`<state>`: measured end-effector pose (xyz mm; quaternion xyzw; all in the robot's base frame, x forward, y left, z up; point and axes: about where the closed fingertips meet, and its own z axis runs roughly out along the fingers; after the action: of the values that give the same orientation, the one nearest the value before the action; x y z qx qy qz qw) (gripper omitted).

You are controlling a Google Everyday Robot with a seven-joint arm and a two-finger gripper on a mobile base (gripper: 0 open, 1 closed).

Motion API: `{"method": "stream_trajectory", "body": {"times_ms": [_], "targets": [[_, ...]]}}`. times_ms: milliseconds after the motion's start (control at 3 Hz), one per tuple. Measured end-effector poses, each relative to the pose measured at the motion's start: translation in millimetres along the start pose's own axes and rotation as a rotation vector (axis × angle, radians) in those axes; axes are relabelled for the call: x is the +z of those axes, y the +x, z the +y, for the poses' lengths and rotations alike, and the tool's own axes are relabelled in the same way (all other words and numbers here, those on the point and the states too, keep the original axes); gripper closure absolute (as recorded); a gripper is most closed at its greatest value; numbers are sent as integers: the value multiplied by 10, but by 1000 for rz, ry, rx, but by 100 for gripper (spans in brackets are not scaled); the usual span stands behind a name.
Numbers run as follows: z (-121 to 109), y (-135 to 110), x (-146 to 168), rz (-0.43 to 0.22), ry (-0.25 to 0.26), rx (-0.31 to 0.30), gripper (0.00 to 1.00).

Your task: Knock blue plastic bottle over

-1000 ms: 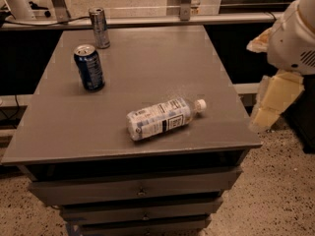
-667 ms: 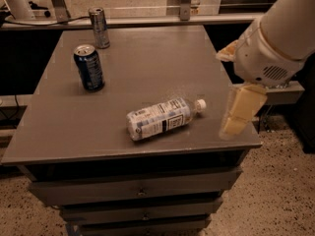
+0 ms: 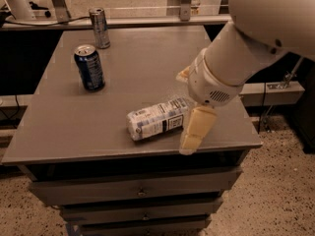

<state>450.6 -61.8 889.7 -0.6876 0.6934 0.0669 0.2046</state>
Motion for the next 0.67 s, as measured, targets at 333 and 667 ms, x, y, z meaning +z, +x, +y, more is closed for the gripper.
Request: {"method": "stream_trajectory", "body": {"times_ms": [333, 667], "targets": [[-8, -122, 319, -13, -32, -4, 0], [-51, -155, 502, -12, -44, -1, 0]]}}
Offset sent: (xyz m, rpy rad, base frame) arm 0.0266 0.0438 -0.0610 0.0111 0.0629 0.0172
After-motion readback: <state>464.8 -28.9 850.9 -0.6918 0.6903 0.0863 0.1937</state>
